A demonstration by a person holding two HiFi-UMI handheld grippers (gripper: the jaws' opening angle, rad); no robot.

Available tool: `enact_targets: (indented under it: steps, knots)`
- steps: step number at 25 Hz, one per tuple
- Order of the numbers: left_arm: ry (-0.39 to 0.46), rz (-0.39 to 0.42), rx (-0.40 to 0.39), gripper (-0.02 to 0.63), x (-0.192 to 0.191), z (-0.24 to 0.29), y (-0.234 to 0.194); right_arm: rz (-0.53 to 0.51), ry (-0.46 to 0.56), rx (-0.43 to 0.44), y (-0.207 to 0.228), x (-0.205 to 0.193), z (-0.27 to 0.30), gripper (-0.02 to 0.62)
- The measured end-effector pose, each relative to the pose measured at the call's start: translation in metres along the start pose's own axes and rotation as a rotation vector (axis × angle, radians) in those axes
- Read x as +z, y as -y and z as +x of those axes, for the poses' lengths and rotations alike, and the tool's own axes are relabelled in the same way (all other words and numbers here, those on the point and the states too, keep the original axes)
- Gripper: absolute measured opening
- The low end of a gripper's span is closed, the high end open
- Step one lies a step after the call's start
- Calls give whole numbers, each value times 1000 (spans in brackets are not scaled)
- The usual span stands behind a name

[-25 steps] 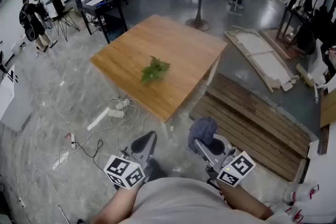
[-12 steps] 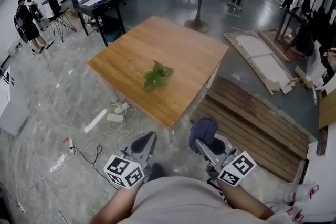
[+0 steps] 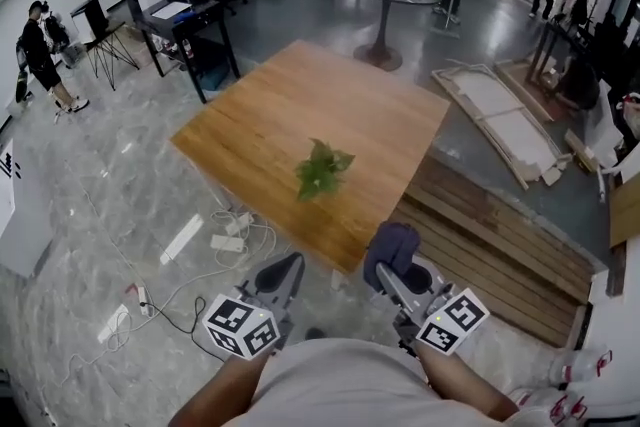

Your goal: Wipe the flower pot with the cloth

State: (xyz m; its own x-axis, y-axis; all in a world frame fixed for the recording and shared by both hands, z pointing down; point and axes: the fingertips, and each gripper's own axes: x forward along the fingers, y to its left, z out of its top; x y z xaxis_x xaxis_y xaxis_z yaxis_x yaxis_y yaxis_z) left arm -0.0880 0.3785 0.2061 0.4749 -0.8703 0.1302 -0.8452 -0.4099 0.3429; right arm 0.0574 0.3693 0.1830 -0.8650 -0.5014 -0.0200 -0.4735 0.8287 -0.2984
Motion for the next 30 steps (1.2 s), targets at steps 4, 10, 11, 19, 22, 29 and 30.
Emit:
enact_targets:
  steps: [4,10,11,19,22,29,30]
  knots:
    - [-31,-4,-21,6,4,11,-30,12,-1,-34,9,-5,29,67]
    - [-71,-30,-29,6,0,39,-50,40,-15,-63,42,-8,53,67]
    - [-78,-36,-25,6,-1,45,-55,44,-17,-66,49,-8,58,67]
    - [-125,-74,45,6,-2,121,-101,85,-50,-31,134,-12,106,67]
    - [-140,-70,77,6,2,161,-117,98,-73,0,176,-10,129,67]
    - [-184,-63,160,6,8,244,-154,166,-139,71,262,-15,173,67]
    - [-190,-58,174,6,8,253,-159,177,-146,80,272,-17,177,67]
